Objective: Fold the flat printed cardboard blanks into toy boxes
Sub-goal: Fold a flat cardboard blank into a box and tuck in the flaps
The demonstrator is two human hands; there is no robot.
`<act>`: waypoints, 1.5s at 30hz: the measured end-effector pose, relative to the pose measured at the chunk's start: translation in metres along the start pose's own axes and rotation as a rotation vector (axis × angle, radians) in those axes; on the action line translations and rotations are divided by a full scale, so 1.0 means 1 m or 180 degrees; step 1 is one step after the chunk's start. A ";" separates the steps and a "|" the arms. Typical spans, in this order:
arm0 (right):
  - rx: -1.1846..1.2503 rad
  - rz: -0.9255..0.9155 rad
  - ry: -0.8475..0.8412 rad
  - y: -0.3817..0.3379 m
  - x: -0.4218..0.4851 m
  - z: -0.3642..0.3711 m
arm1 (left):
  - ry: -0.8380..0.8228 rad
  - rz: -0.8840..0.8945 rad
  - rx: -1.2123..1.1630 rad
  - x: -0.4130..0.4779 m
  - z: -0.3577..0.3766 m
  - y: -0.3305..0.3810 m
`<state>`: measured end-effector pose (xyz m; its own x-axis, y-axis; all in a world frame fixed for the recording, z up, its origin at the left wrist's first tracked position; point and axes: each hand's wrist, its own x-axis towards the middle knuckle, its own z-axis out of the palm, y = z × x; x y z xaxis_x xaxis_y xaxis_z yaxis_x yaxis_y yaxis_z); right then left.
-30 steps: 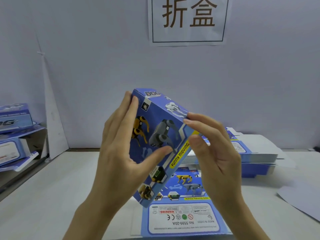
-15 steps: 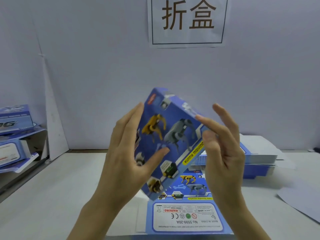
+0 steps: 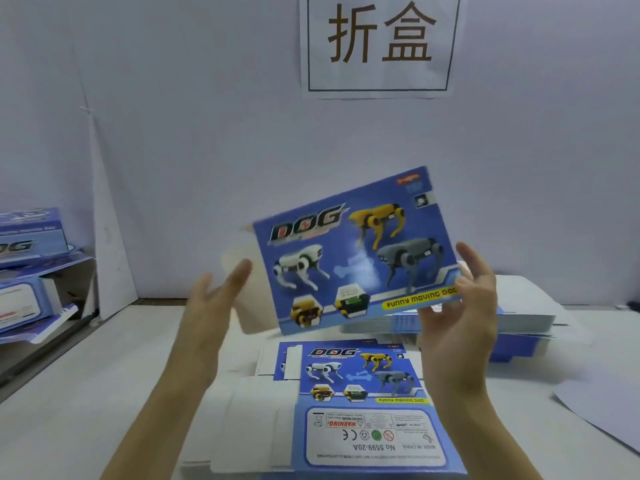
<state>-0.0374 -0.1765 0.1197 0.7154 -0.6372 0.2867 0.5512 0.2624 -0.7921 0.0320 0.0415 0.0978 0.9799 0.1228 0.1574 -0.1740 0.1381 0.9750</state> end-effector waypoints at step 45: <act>-0.1187 -0.0751 -0.1038 0.030 -0.004 -0.008 | -0.1457 0.1413 0.0424 -0.016 0.031 -0.048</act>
<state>-0.0269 -0.1715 0.0905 0.7195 -0.3744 0.5848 0.5655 -0.1729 -0.8064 0.0278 0.0023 0.0537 0.7655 -0.2949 0.5719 -0.5870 0.0440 0.8084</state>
